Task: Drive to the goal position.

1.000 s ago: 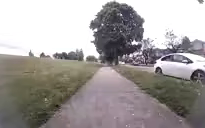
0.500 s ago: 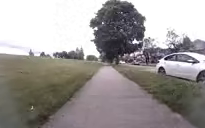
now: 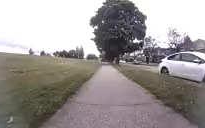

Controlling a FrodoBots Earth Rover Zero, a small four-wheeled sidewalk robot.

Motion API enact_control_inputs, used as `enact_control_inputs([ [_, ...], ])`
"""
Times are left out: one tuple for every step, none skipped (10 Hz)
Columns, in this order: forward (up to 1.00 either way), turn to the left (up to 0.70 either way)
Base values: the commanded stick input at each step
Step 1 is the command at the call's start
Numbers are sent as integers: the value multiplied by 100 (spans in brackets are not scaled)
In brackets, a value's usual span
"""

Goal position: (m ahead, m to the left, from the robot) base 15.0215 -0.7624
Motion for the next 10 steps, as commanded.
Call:
enact_control_inputs([
  [70, 0],
  [70, 0],
  [70, 0],
  [70, 0],
  [70, 0],
  [70, 0],
  [70, 0],
  [70, 0],
  [70, 0],
  [70, 0],
])
